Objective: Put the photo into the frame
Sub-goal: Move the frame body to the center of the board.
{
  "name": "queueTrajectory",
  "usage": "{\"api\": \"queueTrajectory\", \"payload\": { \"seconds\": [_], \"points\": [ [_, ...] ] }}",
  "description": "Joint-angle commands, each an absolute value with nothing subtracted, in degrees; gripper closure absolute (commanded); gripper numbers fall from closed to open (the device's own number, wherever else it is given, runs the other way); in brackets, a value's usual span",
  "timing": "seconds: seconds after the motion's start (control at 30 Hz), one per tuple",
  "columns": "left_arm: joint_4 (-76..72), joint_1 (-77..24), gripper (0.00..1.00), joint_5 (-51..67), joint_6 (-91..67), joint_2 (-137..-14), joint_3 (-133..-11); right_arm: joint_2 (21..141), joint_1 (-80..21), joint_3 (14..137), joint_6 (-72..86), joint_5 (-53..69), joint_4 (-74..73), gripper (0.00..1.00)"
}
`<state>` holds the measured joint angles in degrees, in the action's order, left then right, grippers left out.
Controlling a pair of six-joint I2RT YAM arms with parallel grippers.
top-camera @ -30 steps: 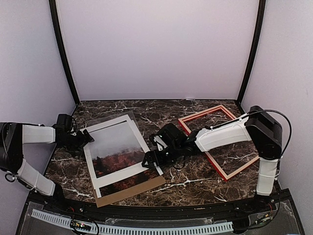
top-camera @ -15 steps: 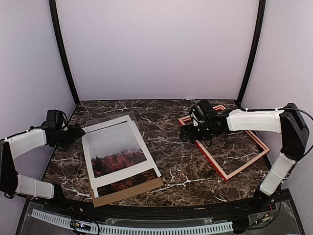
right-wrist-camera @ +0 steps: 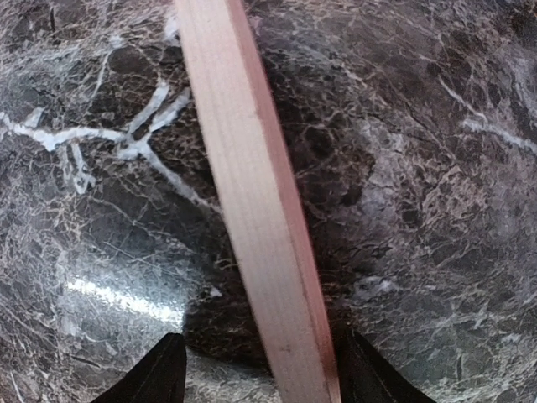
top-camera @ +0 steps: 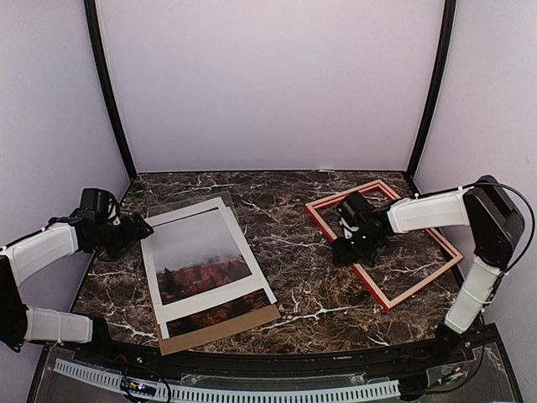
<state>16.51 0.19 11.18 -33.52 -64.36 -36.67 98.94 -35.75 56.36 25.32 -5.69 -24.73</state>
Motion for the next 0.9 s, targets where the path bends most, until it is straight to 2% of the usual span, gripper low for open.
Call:
{"api": "queueTrajectory", "payload": {
  "seconds": [0.0, 0.17, 0.37, 0.43, 0.6, 0.7, 0.87],
  "points": [
    [18.54, -2.65, 0.01, 12.49, -33.25, -64.38, -36.25, 99.99, -38.18, 56.22, 25.67, -3.69, -23.36, 0.41],
    [17.36, -3.36, 0.01, 14.62, -33.73, -65.36, -34.17, 102.69, -42.76, 59.72, 28.26, -3.42, -21.93, 0.47],
    [17.3, -3.43, 0.01, 14.05, -33.65, -65.89, -32.33, 108.96, -48.92, 67.25, 30.73, -0.93, -20.15, 0.48],
    [17.39, -3.39, 0.01, 13.19, -33.47, -66.24, -32.27, 110.93, -50.6, 70.28, 30.75, -0.59, -20.75, 0.43],
    [17.68, -3.38, 0.01, 11.68, -33.31, -67.24, -32.54, 111.11, -51.77, 75.06, 30.09, -5.31, -24.39, 0.21],
    [16.94, -3.42, 0.01, 11.57, -33.38, -67.73, -32.32, 109.23, -51.76, 76.56, 29.42, -7.04, -24.94, 0.17],
    [14.9, -3.56, 0.02, 12.22, -33.82, -69.12, -32.94, 108.79, -52.53, 79.01, 28.34, -2.99, -21.04, 0.17]
  ]
}}
